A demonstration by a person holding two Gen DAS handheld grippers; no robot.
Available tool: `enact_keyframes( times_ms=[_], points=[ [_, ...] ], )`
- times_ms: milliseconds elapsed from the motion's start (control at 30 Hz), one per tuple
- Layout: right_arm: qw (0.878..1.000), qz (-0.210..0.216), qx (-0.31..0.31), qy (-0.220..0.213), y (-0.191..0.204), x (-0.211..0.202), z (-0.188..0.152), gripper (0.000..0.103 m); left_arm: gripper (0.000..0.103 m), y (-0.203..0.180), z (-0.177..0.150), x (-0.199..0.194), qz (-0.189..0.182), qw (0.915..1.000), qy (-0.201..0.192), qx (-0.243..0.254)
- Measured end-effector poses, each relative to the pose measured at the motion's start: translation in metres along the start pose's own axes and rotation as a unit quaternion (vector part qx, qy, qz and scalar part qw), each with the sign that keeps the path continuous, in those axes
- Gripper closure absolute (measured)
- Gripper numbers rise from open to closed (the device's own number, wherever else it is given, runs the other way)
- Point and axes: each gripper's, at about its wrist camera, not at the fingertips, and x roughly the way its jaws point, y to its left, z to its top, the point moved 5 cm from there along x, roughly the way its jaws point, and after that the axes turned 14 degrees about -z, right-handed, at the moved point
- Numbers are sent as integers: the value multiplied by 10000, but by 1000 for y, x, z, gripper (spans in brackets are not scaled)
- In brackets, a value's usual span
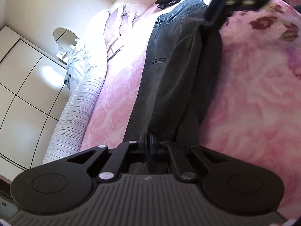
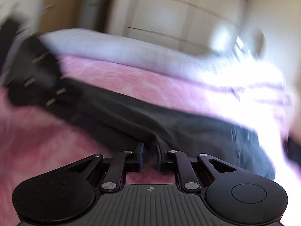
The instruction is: Fold clothes
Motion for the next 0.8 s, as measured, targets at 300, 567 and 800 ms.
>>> enact_keyframes(
  times_ms=[300,567,800],
  points=[
    [9737,614,-2189,-172,54,9,-1,84,99,14,-1,0,-88,9999,-28,-138],
    [9580,946,-2674,428,45,47,0,57,100,19,-1,3,-176,9998,-67,-109],
    [9429,733,-3122,903,37,35,-18,103,97,-21,-10,-11,-510,9985,42,192]
  ],
)
